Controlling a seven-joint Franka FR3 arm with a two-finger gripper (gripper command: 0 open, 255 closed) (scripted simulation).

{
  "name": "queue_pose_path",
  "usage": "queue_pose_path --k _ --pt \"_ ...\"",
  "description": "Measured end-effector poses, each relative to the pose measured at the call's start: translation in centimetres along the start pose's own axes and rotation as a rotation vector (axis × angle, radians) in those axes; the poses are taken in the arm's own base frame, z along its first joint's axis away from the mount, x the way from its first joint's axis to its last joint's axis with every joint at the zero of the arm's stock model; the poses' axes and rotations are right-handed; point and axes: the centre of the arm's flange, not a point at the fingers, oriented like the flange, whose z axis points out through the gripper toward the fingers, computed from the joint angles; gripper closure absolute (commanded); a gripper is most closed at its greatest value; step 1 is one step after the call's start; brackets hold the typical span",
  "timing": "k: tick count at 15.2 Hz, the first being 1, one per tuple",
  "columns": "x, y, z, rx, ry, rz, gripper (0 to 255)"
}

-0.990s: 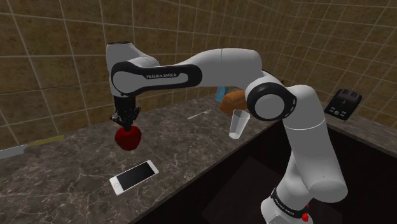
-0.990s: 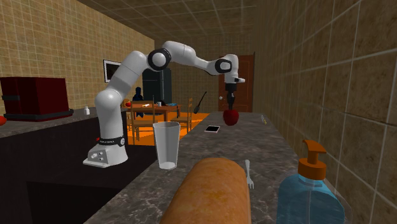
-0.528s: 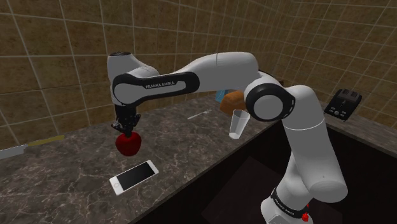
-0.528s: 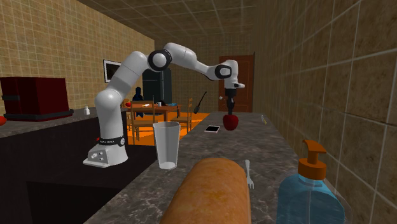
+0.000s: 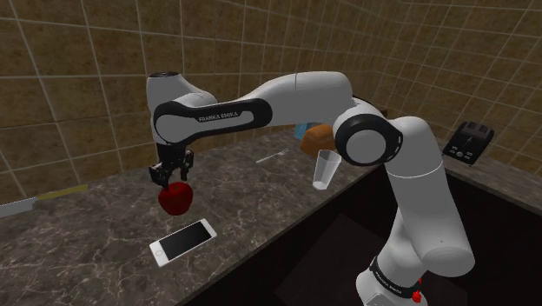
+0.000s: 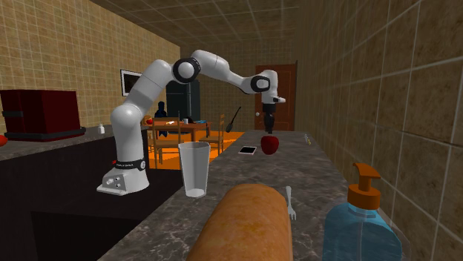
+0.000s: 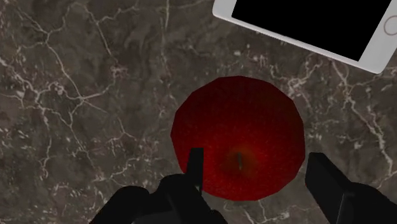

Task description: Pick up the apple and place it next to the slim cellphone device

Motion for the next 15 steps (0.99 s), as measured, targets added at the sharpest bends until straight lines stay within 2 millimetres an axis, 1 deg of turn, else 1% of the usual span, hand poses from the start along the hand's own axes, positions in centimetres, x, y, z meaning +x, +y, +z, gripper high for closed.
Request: queue_pose_path --k 4,5,8,9,11,15 --pt "0.0 0.0 0.0 0.0 0.0 0.0 0" --pt "0.0 0.0 -0.6 0.0 0.0 0.0 0" --pt "0.0 0.0 -4.0 0.0 0.002 0.0 0" --pt "0.0 -0.1 -4.5 0.0 0.002 0.0 0" --pt "0.0 0.0 -4.9 0.0 0.001 0.0 0" --pt "0.0 0.0 -5.0 0.0 0.0 0.0 0"
